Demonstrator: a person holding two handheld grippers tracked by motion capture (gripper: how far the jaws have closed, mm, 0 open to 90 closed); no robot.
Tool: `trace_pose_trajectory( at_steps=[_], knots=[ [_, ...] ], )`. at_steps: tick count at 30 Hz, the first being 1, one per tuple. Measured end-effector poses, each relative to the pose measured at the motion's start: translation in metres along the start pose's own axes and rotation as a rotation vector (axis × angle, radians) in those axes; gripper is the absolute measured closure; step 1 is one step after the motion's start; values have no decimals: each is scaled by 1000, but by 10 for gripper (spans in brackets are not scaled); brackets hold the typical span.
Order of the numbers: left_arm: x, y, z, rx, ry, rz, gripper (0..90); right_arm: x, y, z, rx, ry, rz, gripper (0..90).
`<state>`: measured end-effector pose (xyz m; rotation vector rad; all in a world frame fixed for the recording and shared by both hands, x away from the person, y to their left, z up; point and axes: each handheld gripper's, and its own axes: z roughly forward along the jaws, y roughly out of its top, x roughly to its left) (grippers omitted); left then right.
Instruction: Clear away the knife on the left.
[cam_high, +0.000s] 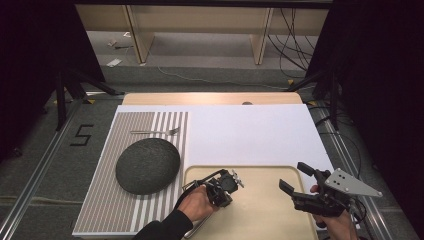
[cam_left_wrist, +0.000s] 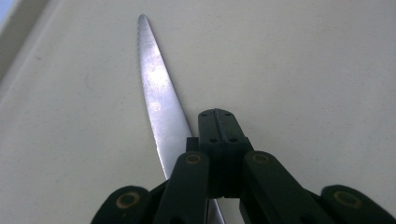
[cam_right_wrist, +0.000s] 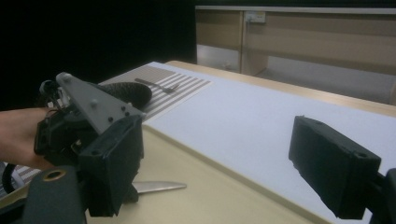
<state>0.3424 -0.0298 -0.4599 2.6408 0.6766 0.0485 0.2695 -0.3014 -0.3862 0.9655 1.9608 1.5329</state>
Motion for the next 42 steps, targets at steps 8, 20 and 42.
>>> trace_pose_trajectory(
  at_steps=[8,20,42],
  knots=[
    [11,-7,-4,15,12,-37,899,0,0,0,0,-1,-1,188],
    [35,-31,-19,65,5,-100,898,0,0,-1,0,0,-1,188],
    [44,-62,-32,71,13,-145,898,0,0,-1,2,-3,1,188]
  ],
)
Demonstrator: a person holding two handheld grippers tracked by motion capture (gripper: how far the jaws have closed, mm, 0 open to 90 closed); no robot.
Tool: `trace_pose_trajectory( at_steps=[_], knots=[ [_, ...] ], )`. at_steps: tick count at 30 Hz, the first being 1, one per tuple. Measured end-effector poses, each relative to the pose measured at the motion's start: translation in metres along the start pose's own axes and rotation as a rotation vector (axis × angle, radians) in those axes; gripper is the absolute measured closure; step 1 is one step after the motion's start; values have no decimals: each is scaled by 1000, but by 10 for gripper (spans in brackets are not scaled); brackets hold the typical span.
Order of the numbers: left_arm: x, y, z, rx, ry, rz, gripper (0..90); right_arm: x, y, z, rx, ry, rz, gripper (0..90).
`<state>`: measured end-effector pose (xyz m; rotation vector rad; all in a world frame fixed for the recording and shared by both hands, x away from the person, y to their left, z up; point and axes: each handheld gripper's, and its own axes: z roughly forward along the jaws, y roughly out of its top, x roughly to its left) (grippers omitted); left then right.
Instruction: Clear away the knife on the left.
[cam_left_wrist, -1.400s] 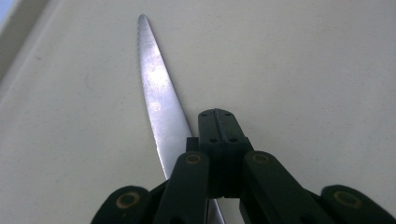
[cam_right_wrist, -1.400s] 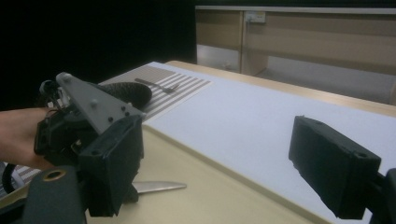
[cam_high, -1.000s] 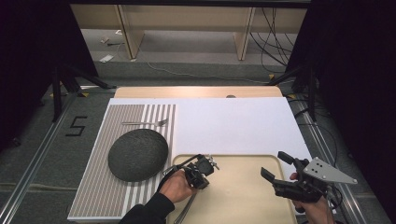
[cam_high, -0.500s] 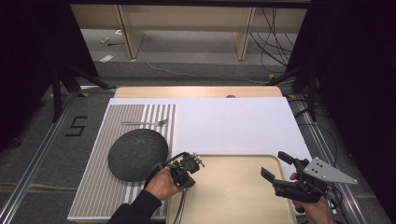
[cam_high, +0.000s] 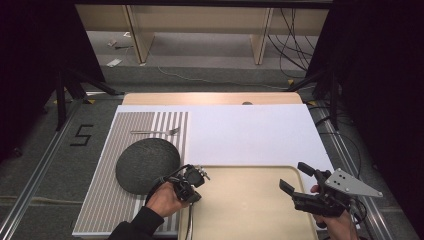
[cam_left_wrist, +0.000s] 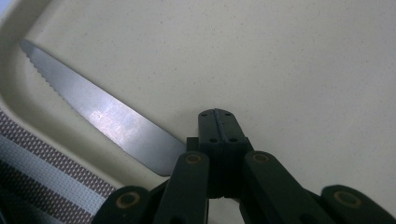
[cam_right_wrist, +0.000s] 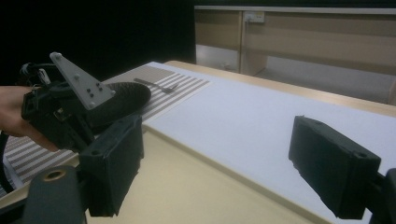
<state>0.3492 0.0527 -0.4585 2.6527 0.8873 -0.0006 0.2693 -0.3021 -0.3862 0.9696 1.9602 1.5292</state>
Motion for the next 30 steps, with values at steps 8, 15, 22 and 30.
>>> trace_pose_trajectory(
  at_steps=[8,15,22,30],
  knots=[
    [4,-6,-2,-12,-19,-20,896,1,0,0,-3,2,-2,189],
    [6,-5,-5,-56,-77,-70,638,0,0,0,0,2,-2,188],
    [4,-5,-10,-134,-126,-86,421,0,0,0,-1,2,0,189],
    [4,-5,-20,-244,-150,-84,246,1,0,0,-2,2,0,188]
  ],
)
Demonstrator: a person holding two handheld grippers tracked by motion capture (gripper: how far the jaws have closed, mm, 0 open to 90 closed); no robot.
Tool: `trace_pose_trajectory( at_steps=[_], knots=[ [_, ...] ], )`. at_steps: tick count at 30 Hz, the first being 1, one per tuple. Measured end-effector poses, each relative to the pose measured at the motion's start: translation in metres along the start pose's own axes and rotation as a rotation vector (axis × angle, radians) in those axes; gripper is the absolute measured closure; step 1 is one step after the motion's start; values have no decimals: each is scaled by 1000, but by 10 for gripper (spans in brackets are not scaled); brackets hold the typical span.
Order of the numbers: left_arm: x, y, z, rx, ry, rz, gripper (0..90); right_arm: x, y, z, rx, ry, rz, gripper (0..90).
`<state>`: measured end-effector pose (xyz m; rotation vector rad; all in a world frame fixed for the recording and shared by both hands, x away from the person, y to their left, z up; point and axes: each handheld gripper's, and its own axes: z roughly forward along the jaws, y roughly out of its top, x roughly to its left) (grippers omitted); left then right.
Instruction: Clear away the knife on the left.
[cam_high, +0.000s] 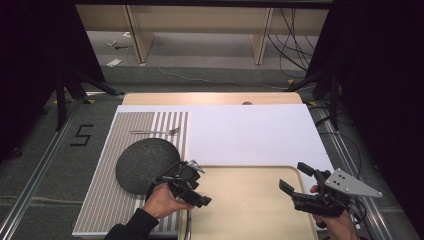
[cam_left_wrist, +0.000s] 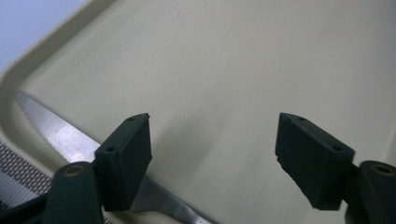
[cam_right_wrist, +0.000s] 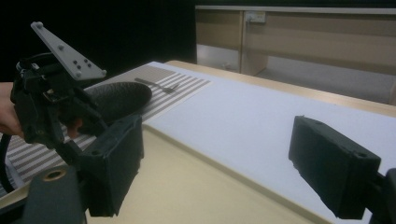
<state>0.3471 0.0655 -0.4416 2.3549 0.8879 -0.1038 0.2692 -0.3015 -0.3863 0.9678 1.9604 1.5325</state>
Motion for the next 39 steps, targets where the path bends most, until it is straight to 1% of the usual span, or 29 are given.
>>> trace_pose_trajectory(
  at_steps=[1,3,4,6,8,11,16,19,20,22,24,27,32,34,39],
  knots=[
    [0,0,-2,-18,-8,-5,222,0,0,0,-1,0,0,188],
    [0,1,-7,-77,-55,-19,181,0,0,0,0,0,0,188],
    [0,2,-10,-115,-64,-21,162,0,0,0,0,0,-1,188],
    [-1,2,-17,-190,-88,-20,160,0,0,0,-1,1,-2,188],
    [-1,1,-23,-258,-102,-16,159,0,0,0,0,1,-1,188],
    [-2,-1,-30,-338,-115,-6,159,0,0,0,-1,1,-1,188],
    [-5,-5,-38,-426,-102,43,157,0,0,0,-1,1,-1,188],
    [-7,-8,-44,-479,-74,72,157,0,0,0,-1,2,0,188],
    [-7,-9,-46,-501,-67,75,158,0,0,0,-1,2,-1,188],
    [-7,-11,-49,-541,-72,76,159,0,0,0,-2,2,-1,188],
    [-7,-13,-53,-573,-65,83,159,0,0,0,-2,2,0,188],
    [-7,-17,-58,-599,-54,97,159,0,0,0,1,1,4,188],
    [-5,-26,-64,-656,-35,119,159,0,0,0,-1,4,3,188],
    [-5,-28,-66,-669,-27,129,159,0,0,0,0,3,2,188],
    [-1,-34,-68,-691,0,129,161,0,0,0,-1,1,2,188]
  ],
)
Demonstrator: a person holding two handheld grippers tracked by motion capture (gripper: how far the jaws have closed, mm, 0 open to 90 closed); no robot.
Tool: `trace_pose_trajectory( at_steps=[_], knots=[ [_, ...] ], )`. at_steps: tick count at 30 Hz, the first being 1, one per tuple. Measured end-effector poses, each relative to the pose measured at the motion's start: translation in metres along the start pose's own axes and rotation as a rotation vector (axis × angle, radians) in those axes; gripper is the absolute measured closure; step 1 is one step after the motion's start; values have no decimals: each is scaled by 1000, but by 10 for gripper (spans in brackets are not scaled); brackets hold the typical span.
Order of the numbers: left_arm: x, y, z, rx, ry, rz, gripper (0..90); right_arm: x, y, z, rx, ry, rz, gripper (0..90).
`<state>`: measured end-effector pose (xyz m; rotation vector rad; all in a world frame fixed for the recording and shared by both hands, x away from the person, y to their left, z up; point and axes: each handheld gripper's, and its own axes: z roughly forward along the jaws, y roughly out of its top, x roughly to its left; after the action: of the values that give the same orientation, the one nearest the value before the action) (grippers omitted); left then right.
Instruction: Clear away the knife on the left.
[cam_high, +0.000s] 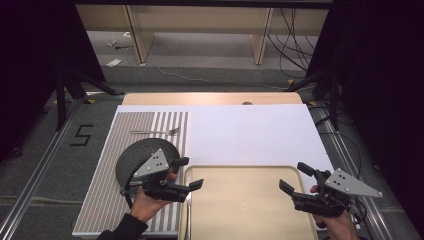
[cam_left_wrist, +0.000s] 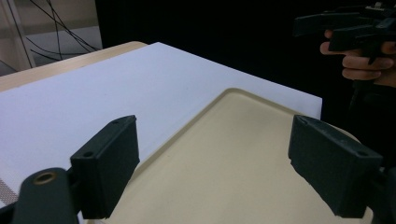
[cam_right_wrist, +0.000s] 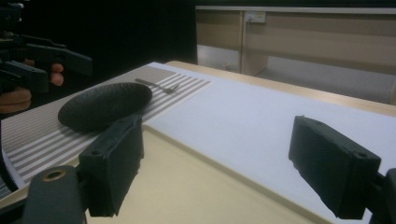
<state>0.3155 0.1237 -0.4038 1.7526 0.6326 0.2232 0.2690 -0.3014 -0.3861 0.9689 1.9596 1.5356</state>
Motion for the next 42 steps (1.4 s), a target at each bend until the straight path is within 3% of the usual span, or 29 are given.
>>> trace_pose_trajectory(
  at_steps=[8,23,42],
  knots=[
    [-1,-3,-11,-35,22,19,161,-1,0,0,0,-2,2,188],
    [2,-9,-25,-35,42,0,161,-1,0,0,-4,-2,1,187],
    [-7,-14,-30,-14,66,-5,160,2,-2,-2,2,5,-1,185]
  ],
)
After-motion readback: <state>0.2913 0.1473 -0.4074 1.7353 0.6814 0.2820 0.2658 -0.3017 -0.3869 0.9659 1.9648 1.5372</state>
